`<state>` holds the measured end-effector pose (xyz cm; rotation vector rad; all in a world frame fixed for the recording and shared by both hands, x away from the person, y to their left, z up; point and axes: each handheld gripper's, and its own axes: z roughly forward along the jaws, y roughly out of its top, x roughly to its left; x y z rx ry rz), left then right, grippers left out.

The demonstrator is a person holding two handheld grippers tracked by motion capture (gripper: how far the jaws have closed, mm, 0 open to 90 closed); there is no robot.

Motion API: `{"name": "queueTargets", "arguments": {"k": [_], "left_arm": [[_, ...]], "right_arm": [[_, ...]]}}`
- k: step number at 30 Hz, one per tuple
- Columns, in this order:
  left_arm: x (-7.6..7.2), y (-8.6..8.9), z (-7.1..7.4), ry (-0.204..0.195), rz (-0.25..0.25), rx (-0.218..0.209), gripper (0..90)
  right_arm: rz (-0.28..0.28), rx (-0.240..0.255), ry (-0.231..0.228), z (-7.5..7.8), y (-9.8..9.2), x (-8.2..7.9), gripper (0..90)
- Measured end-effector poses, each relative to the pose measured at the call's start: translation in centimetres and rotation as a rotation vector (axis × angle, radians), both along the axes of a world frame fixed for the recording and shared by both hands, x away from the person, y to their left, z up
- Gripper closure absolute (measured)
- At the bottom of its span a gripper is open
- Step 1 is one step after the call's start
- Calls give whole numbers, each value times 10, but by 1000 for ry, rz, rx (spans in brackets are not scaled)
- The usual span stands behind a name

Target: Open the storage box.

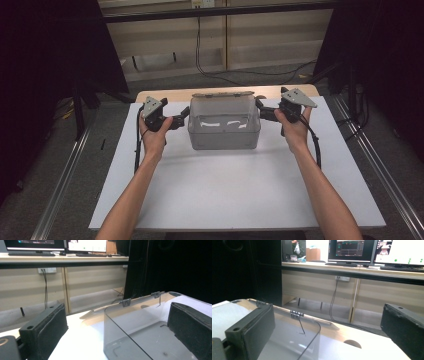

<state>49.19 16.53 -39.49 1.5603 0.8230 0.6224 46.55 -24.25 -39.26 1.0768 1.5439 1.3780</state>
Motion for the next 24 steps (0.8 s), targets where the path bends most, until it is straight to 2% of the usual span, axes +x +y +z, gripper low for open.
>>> {"name": "queueTargets", "arguments": {"k": [4,6,8,10,14,20,24], "left_arm": [[-9,3,6,-20,-8,9,24],[-12,4,6,-9,-24,11,24],[-16,6,5,-19,-3,31,23],[-20,11,4,-14,3,12,23],[-29,17,3,-13,29,12,23],[-44,21,1,-22,9,22,23],[-54,24,-3,-8,-9,-4,23]], "right_arm": [[-5,-12,-1,0,-1,-8,0],[-10,-16,3,0,-2,-12,0],[-16,-16,4,0,-4,-17,0],[-21,-15,12,0,-5,-22,0],[-26,-6,4,1,-8,-33,0],[-28,-7,-1,2,-10,-49,0],[-44,0,-8,-1,-10,-60,0]]}}
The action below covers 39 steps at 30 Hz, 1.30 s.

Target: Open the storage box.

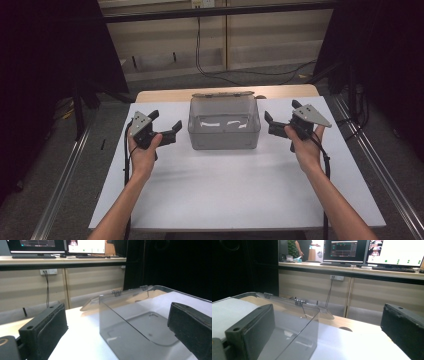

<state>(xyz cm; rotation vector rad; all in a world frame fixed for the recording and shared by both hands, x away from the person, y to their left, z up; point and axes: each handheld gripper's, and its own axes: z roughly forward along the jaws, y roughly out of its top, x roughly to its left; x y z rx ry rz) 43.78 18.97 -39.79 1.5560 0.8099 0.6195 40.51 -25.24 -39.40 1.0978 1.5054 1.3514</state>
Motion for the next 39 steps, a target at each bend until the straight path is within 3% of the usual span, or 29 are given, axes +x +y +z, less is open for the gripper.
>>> {"name": "queueTargets", "arguments": {"k": [6,11,23,25,30,36,39], "left_arm": [[-16,7,-3,-18,6,4,23],[-29,12,0,-32,16,-8,24],[-57,26,-14,-12,26,8,27],[-62,28,-16,-10,44,-9,29],[-75,37,-20,-15,61,-7,33],[-91,44,-27,0,68,-1,33],[-100,47,-29,5,76,-1,34]], "right_arm": [[-7,-10,14,-7,-3,-17,0],[-16,-12,-13,-4,-7,-32,0],[-21,-2,-21,-10,-23,-73,0],[-26,-11,-24,-11,-26,-79,0],[-46,1,-36,-12,-34,-95,0],[-59,-10,-14,-21,-40,-113,0],[-71,11,0,-26,-44,-121,0]]}}
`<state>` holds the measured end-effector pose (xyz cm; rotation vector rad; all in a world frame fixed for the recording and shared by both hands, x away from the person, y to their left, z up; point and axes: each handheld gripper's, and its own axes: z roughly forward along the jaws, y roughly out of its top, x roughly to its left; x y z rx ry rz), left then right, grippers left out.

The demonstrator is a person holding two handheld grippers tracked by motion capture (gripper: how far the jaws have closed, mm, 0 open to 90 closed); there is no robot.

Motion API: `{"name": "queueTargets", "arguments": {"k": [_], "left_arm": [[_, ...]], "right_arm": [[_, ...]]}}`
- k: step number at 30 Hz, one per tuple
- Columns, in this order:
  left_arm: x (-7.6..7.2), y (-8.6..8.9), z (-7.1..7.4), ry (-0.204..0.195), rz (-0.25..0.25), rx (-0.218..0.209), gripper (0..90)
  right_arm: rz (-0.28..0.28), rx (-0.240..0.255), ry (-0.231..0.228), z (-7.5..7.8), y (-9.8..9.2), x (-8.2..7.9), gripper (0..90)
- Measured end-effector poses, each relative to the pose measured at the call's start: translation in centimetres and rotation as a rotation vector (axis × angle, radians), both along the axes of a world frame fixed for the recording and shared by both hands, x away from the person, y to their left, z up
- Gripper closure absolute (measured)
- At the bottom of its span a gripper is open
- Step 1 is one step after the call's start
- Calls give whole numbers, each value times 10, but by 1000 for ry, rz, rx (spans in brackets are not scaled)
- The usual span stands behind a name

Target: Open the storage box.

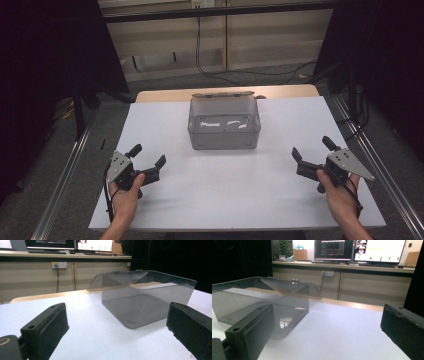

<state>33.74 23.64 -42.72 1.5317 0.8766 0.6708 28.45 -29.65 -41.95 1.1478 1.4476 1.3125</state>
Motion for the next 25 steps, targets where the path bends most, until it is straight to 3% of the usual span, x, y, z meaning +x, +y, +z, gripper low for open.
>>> {"name": "queueTargets", "arguments": {"k": [6,9,13,16,20,25], "left_arm": [[-16,5,-6,20,10,-15,33],[-23,8,-6,31,16,8,33],[-36,12,-8,41,43,-3,33],[-42,12,-11,42,31,11,33],[-42,13,-12,43,43,3,33],[-38,15,-14,72,51,-11,33]], "right_arm": [[-18,-6,17,-11,-2,-19,0],[-24,-15,28,-13,-4,-25,0],[-18,-18,41,-15,-8,-35,0],[-29,-13,52,-20,-11,-38,0],[-38,-32,67,-26,-12,-40,0],[-51,-1,48,-25,-13,-37,0]]}}
